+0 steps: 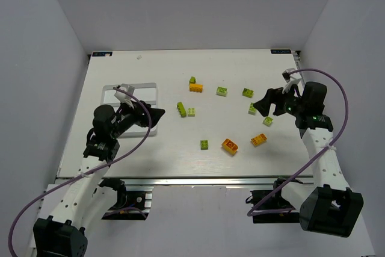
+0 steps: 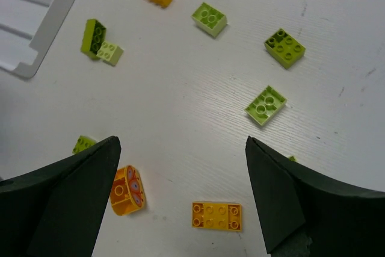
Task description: Sort the legos into containers by color
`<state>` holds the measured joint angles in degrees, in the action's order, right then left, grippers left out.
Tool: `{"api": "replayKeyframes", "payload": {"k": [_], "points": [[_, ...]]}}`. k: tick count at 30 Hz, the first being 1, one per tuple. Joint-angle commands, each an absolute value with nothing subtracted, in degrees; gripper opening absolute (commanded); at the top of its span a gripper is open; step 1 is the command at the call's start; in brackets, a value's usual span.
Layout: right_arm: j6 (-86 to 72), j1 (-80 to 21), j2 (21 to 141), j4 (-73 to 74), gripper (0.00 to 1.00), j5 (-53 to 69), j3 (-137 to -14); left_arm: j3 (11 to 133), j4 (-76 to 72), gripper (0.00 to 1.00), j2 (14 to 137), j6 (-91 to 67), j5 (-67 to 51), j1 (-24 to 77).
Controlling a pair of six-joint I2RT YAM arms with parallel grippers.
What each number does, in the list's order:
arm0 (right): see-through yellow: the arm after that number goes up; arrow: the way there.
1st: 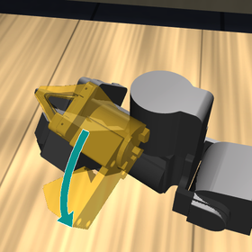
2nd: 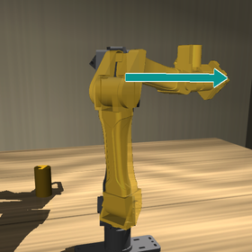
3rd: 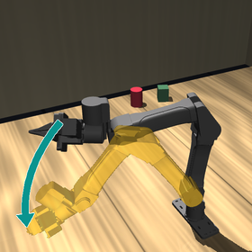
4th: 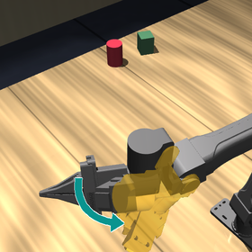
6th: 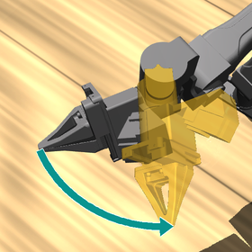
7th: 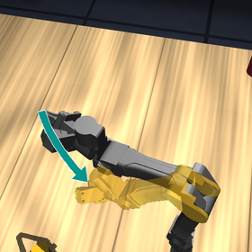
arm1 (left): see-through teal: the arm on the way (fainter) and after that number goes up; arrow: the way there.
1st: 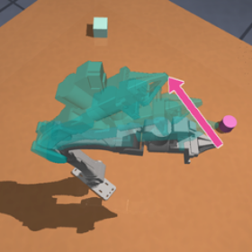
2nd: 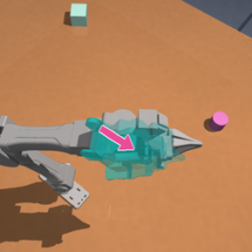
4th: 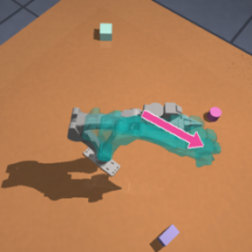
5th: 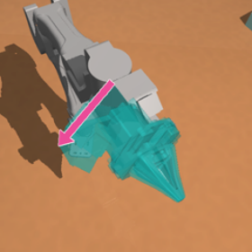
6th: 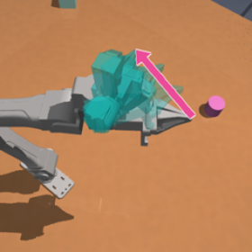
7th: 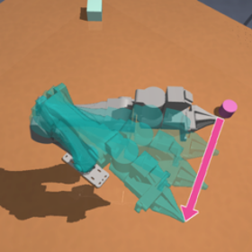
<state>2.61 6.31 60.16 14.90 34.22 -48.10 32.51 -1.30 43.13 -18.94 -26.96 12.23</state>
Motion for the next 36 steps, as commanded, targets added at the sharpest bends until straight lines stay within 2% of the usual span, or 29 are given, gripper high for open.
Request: {"api": "replayKeyframes", "payload": {"k": [1,5,9,10,13,14,15,17,19,20,21,22,23,25,27,36], "points": [[9.9,6.2,57.8,15.6,0.89,44.1,-47.3,32.4,-6.1,0.85,44.8,-24.2,-32.7,13.1],[19.3,5.8,58.5,19.4,0.89,48.2,-48.2,32.5,-6.9,0.74,48.1,-27.6,-33.8,15.1],[19.9,4.4,58.5,18.9,0.89,43.3,-48.0,35.1,-5.0,0.58,54.3,-31.4,-30.9,19.1],[19.9,3.8,58.4,18.7,0.89,42.1,-47.9,37.3,-4.5,0.51,56.1,-32.0,-29.2,20.6],[20.0,3.1,58.2,17.0,0.89,39.3,-46.8,43.6,-0.5,0.43,64.7,-33.0,-21.1,27.3],[20.0,3.1,58.3,17.1,0.89,39.5,-46.9,45.6,2.0,0.42,66.8,-33.3,-18.5,28.8],[18.6,3.2,58.0,17.1,0.89,39.2,-46.9,51.5,8.0,0.44,73.1,-34.3,-9.8,32.7],[16.9,3.0,57.6,15.9,0.87,37.6,-46.6,53.2,12.1,0.54,75.0,-35.1,-6.8,33.7],[15.5,3.1,57.2,13.9,0.36,34.4,-46.3,59.0,18.2,0.70,80.1,-35.7,3.7,36.2],[14.5,3.2,56.9,13.4,0.12,33.1,-46.0,60.8,19.7,0.73,81.9,-35.8,6.5,36.2],[13.5,3.1,56.5,12.9,0.00,31.4,-45.8,63.8,21.3,0.77,84.9,-36.1,8.9,37.0],[13.2,3.0,56.3,12.0,0.00,31.0,-45.4,65.3,23.1,0.82,86.4,-36.6,12.6,37.5],[13.0,3.0,55.8,11.9,0.06,30.8,-45.4,66.5,23.6,0.89,87.9,-36.9,14.3,37.5],[12.8,2.9,55.6,12.1,0.25,30.5,-45.7,70.6,26.0,0.91,93.1,-37.9,18.1,38.1],[12.9,2.9,55.7,12.7,0.38,30.4,-46.1,73.6,27.8,0.92,97.0,-39.8,20.3,38.1],[13.4,3.0,54.8,13.3,0.41,31.8,-46.1,85.6,31.4,0.81,113.4,-42.5,25.0,36.7]]}}
